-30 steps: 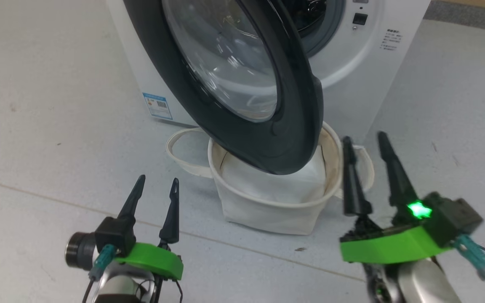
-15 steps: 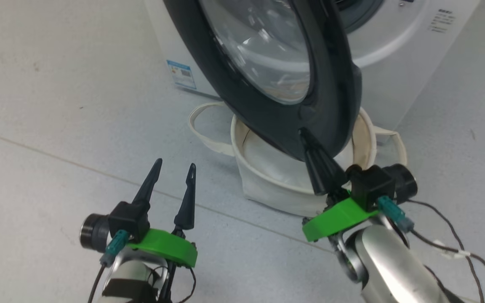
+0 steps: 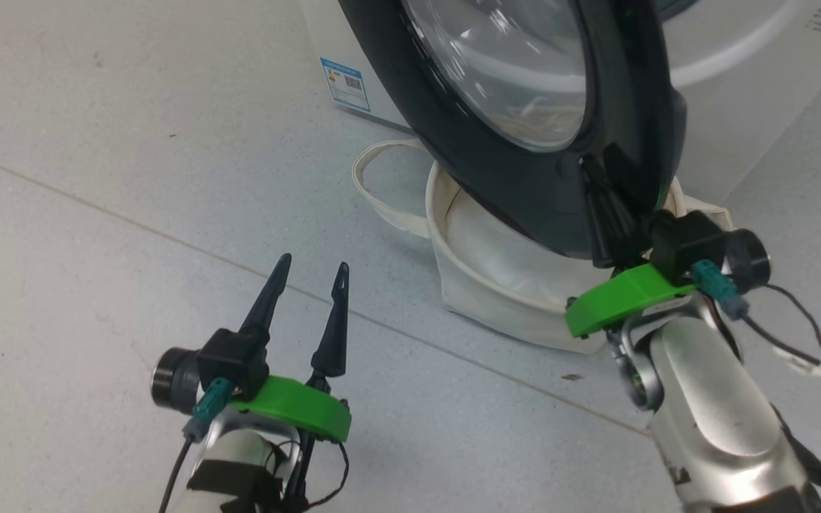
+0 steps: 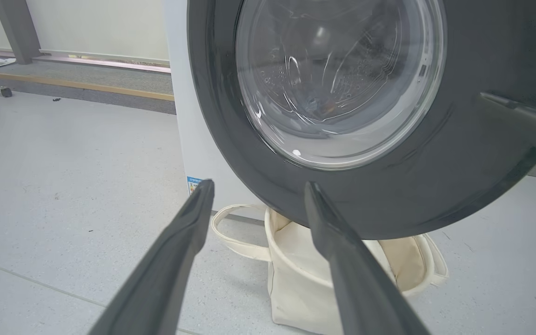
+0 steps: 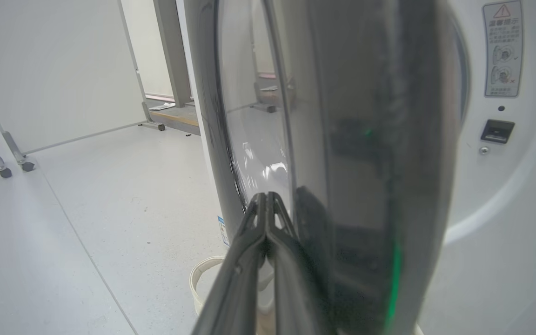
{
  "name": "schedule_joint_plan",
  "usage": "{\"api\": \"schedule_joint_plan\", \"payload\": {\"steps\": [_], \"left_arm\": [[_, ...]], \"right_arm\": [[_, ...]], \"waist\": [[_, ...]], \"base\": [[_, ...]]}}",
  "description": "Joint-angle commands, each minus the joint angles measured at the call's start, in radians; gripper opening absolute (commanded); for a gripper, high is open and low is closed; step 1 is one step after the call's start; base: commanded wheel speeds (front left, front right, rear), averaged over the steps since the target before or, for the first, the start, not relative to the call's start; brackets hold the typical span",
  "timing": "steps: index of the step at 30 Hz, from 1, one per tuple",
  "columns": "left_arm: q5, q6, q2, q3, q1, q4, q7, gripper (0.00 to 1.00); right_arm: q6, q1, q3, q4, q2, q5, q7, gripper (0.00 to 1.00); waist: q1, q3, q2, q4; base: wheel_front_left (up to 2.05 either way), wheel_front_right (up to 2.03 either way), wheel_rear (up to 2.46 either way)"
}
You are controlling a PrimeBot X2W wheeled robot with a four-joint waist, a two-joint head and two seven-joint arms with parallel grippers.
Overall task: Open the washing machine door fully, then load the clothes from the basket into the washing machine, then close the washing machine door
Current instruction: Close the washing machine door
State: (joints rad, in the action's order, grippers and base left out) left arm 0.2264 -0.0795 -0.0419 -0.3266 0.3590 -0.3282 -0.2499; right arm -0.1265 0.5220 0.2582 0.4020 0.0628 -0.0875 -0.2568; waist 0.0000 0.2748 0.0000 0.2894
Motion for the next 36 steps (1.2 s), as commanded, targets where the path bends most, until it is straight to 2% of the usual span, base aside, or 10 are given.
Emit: {"api": "schedule_joint_plan", "payload": {"steps": [1,15,21,27,36], "left_arm": [[0.003,-0.007,-0.008,0.024,0.034,0.031,-0.012,1.00],[0.031,-0.019,-0.008,-0.004,0.062,0.038,-0.012,1.00],[0.037,-0.024,-0.008,-0.007,0.073,0.043,-0.012,1.00],[0.054,-0.034,-0.008,-0.023,0.088,0.053,-0.012,1.00],[0.093,-0.059,-0.008,-0.034,0.105,0.066,-0.012,1.00]], "right_arm": [[-0.004,0.036,-0.022,-0.020,-0.013,0.020,-0.005,0.00],[-0.004,0.121,-0.261,0.011,-0.013,0.051,-0.005,0.00],[-0.004,0.161,-0.306,0.028,-0.013,0.066,-0.005,0.00],[-0.004,0.243,-0.419,0.059,-0.013,0.121,-0.005,0.00],[-0.004,0.367,-0.525,0.105,-0.007,0.188,-0.005,0.00]], "waist": [[0.0000,0.007,0.0000,0.001],[0.0000,0.077,0.0000,-0.007],[0.0000,0.098,0.0000,-0.009],[0.0000,0.136,0.0000,0.001],[0.0000,0.202,0.0000,0.024]], "base": [[0.00,0.00,0.00],[0.00,0.00,0.00],[0.00,0.00,0.00],[0.00,0.00,0.00],[0.00,0.00,0.00]]}}
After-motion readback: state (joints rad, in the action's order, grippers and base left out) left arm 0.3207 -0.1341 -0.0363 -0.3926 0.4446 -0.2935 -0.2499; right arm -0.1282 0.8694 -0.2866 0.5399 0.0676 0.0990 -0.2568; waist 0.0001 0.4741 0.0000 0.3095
